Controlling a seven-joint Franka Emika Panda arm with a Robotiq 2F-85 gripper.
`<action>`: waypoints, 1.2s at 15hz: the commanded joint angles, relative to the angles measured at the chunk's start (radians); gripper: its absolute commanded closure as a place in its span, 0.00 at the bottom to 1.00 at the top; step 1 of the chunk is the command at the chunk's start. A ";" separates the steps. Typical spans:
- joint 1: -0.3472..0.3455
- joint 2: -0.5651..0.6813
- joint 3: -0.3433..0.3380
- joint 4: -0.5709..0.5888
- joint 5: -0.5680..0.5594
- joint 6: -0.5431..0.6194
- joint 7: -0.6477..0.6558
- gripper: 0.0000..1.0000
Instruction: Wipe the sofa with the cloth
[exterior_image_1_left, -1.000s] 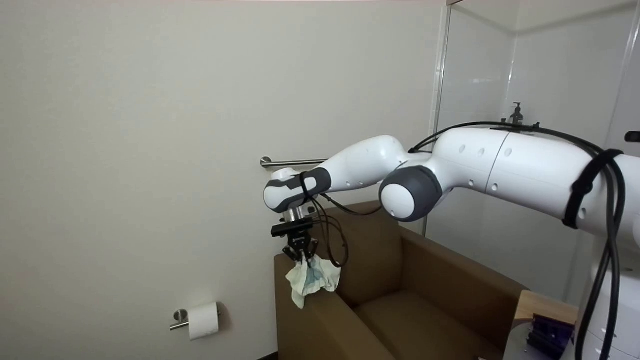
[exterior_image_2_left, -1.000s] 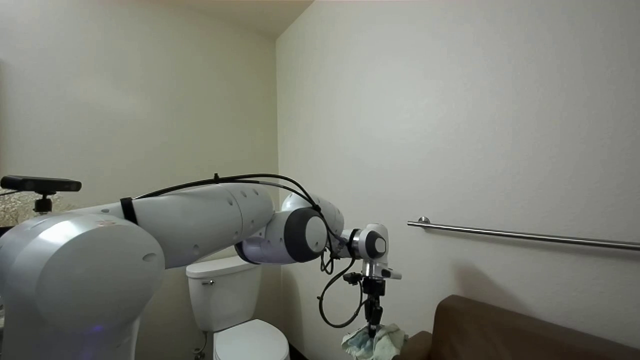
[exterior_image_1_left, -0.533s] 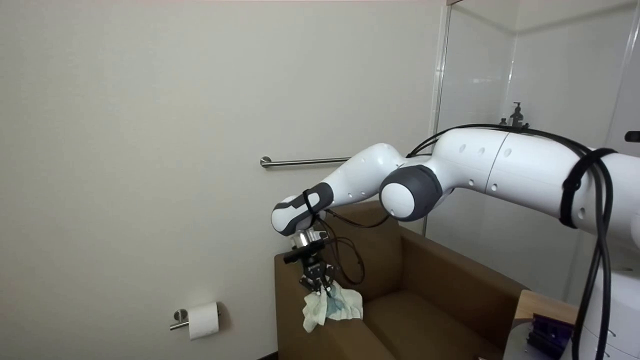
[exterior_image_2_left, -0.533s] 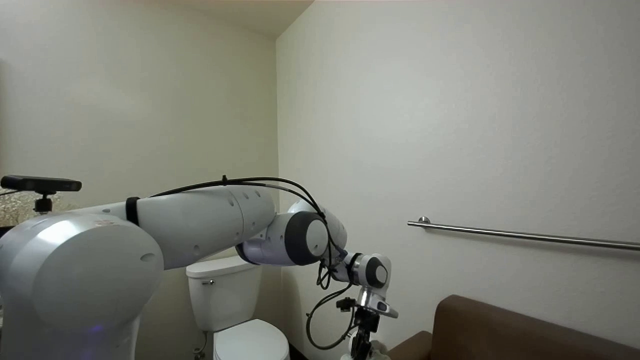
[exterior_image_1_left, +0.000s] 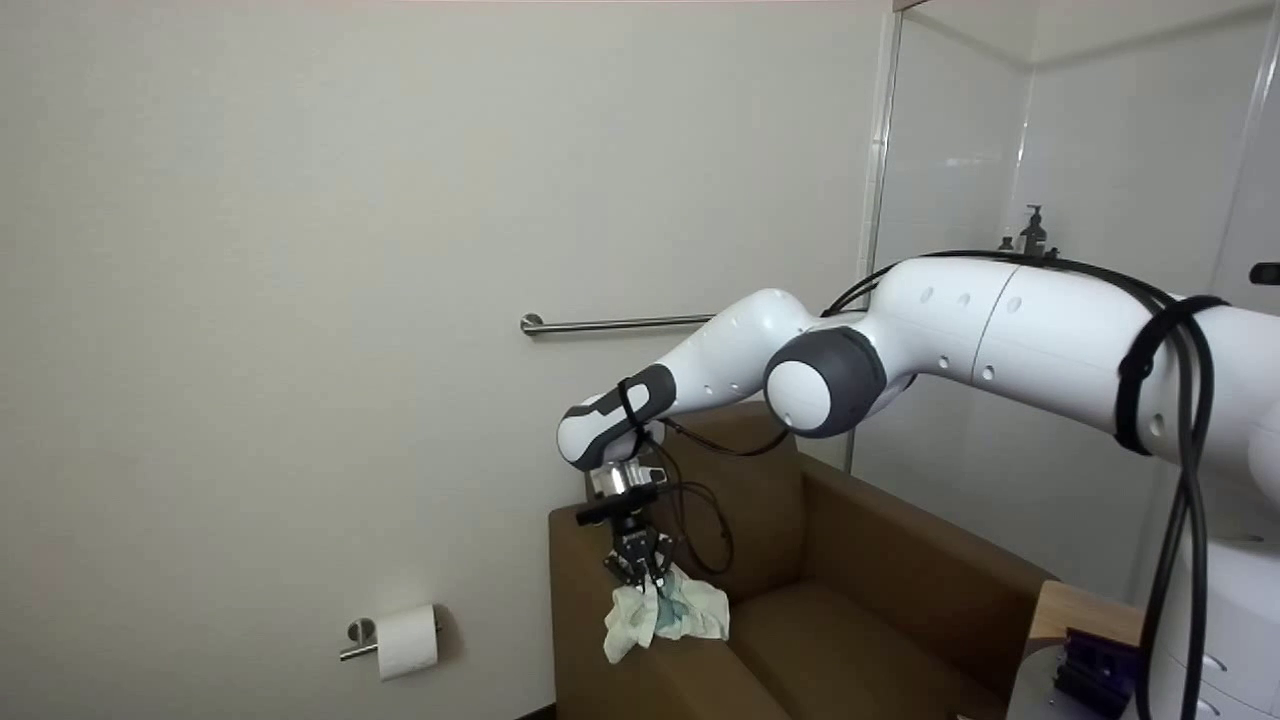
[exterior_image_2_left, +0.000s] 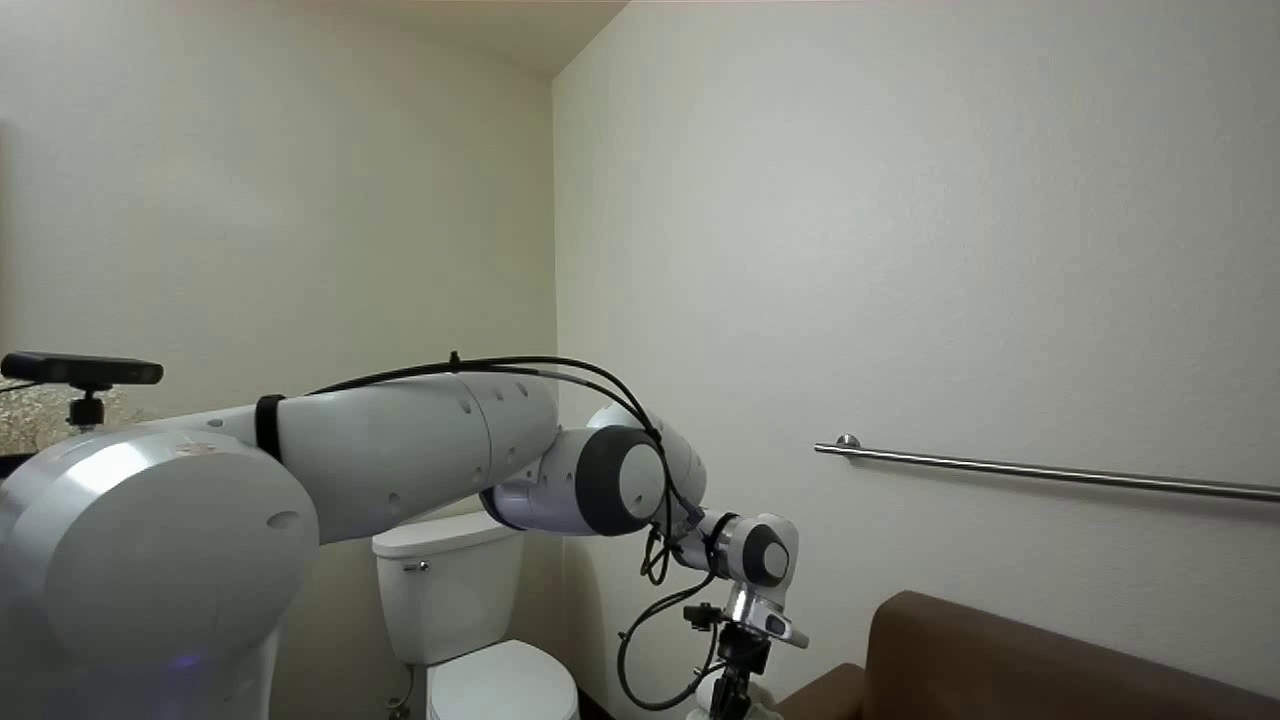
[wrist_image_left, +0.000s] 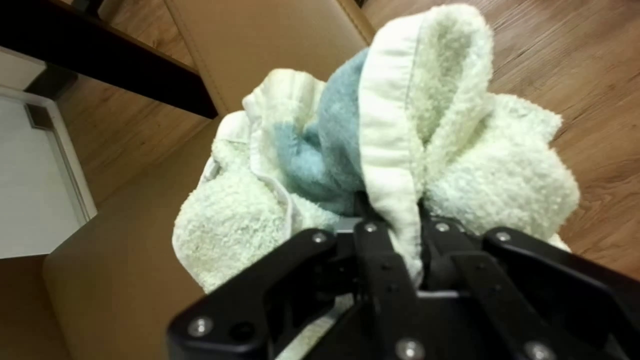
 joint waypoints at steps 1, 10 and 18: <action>0.014 0.059 -0.021 0.069 -0.028 0.142 -0.010 0.91; 0.043 0.073 -0.057 0.154 -0.153 0.315 0.022 0.91; 0.082 0.083 -0.130 0.152 -0.252 0.703 0.122 0.91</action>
